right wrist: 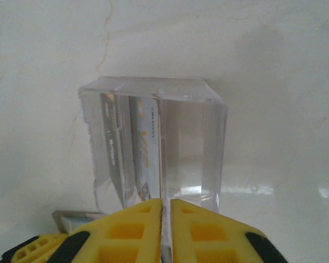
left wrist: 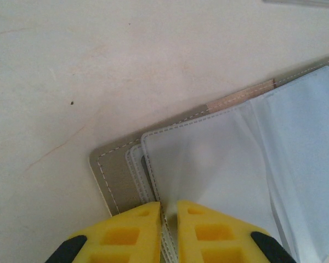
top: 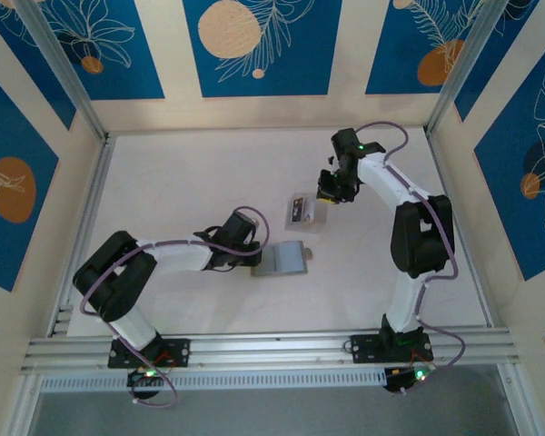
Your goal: Put the credit cards into the card holder
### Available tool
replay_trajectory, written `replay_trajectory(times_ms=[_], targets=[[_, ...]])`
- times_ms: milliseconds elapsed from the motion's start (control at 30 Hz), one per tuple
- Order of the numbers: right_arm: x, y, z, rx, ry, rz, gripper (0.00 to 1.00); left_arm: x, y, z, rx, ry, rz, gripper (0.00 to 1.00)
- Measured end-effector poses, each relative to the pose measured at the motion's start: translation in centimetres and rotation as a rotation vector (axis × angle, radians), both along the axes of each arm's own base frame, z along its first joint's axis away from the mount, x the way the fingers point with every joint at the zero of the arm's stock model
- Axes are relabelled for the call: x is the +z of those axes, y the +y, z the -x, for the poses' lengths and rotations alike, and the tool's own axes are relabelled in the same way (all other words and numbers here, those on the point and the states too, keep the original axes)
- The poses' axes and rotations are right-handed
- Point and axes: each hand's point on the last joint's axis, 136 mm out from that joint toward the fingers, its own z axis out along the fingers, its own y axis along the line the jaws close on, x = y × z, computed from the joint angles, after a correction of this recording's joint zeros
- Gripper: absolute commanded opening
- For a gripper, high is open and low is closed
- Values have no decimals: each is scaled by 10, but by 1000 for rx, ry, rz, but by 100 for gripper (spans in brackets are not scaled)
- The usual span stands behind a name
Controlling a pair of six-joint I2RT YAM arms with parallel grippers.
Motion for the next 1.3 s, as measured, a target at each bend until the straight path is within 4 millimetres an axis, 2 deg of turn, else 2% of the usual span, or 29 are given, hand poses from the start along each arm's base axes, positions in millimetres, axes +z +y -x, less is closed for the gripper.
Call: replay_trajectory(times_ms=[100,267,700,1000,1300], targets=[[-12,5,0,11,27,9,17,0,0,0,0,0,0,13],[-19,11,2,28,41,26,13,0,0,0,0,0,0,13],[-17,20,-7,51,19,75,12,0,0,0,0,1,-1,13],[-23,13,-2,49,36,143,14,0,0,0,0,1,-1,13],[-26,19,-1,67,40,152,15,0,0,0,0,1,-1,13]])
